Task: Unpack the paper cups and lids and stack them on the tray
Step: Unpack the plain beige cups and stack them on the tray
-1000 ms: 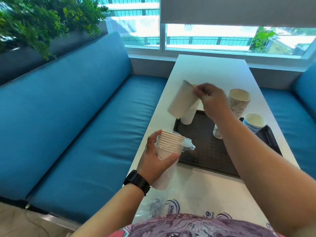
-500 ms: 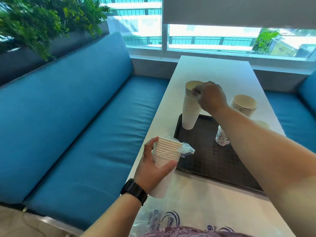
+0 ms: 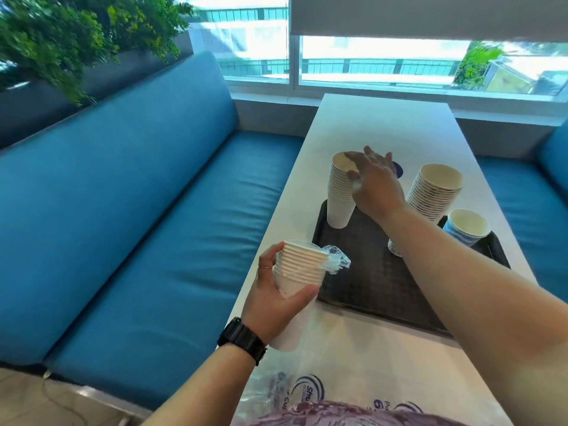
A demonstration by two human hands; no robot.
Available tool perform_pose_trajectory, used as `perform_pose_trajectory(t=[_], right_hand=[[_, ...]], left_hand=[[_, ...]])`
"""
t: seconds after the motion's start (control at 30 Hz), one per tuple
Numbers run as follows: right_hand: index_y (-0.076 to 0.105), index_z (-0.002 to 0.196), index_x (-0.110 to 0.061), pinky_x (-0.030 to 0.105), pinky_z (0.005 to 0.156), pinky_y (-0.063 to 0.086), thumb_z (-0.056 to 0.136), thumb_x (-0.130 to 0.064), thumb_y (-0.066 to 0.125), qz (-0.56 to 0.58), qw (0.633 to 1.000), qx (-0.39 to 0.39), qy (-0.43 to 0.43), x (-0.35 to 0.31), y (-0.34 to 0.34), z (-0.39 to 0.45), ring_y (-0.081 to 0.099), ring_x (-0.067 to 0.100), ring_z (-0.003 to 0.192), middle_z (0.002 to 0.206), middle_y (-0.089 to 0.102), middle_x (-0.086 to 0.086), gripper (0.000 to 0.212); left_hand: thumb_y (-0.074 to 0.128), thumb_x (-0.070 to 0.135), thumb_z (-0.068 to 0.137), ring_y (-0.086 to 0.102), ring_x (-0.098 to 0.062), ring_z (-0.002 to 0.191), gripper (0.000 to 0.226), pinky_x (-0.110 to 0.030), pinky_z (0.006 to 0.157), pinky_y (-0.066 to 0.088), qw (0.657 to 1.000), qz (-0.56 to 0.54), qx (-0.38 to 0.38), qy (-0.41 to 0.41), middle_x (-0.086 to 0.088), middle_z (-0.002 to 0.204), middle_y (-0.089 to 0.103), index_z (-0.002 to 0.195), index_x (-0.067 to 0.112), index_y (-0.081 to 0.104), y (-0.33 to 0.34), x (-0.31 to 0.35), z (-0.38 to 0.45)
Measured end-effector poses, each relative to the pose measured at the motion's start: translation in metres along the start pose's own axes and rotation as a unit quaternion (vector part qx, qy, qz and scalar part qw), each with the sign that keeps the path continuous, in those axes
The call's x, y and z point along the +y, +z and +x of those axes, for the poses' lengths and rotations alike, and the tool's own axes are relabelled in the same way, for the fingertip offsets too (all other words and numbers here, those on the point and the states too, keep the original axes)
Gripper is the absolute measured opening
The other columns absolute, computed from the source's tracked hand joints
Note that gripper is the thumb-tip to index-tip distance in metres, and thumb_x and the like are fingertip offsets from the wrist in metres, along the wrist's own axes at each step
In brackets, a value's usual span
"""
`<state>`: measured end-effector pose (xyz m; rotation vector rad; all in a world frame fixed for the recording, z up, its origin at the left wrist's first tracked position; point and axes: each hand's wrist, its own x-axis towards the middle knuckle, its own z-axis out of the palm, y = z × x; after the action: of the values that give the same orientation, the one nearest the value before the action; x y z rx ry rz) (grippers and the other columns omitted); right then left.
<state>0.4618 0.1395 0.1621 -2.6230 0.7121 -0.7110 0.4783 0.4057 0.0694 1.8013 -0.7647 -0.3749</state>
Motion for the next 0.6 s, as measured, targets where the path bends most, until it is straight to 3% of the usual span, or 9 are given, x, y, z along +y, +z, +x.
perform_pose_trajectory(t=[0.13, 0.27, 0.43, 0.6], right_hand=[[0.058, 0.13, -0.016, 0.04, 0.119, 0.017, 0.095, -0.017, 0.057, 0.086, 0.996, 0.011, 0.007, -0.03, -0.012, -0.032, 0.034, 0.025, 0.141, 0.143, 0.05, 0.01, 0.035], [0.066, 0.119, -0.027, 0.03, 0.1, 0.041, 0.095, -0.028, 0.059, 0.171, 0.981, -0.082, 0.029, -0.05, -0.02, -0.067, 0.056, 0.013, 0.114, 0.12, 0.064, -0.007, 0.025], [0.07, 0.107, -0.03, 0.016, 0.085, 0.045, 0.094, -0.031, 0.061, 0.254, 0.954, -0.147, 0.056, -0.059, -0.019, -0.097, 0.062, -0.006, 0.095, 0.104, 0.07, -0.016, 0.017], [0.072, 0.101, -0.026, 0.016, 0.078, 0.043, 0.089, -0.036, 0.067, 0.216, 0.95, -0.222, 0.029, -0.064, -0.017, -0.116, 0.061, -0.002, 0.088, 0.092, 0.068, -0.017, 0.017]], left_hand=[[0.075, 0.059, 0.06, 0.06, 0.006, 0.102, 0.082, -0.029, 0.09, 0.054, 1.0, -0.012, 0.008, 0.007, 0.024, 0.123, 0.052, 0.125, 0.065, 0.025, -0.001, 0.003, -0.001], [0.076, 0.06, 0.06, 0.061, 0.002, 0.103, 0.084, -0.035, 0.091, 0.054, 1.0, -0.009, 0.006, 0.014, 0.022, 0.122, 0.052, 0.126, 0.064, 0.025, -0.001, 0.005, -0.002], [0.075, 0.063, 0.058, 0.062, -0.003, 0.104, 0.085, -0.037, 0.089, 0.055, 1.0, 0.0, 0.008, 0.02, 0.014, 0.125, 0.053, 0.124, 0.068, 0.022, -0.001, 0.008, -0.005], [0.074, 0.065, 0.056, 0.062, -0.007, 0.106, 0.09, -0.036, 0.091, 0.054, 1.0, 0.01, 0.014, 0.018, 0.005, 0.131, 0.054, 0.123, 0.073, 0.015, 0.0, 0.009, -0.005]])
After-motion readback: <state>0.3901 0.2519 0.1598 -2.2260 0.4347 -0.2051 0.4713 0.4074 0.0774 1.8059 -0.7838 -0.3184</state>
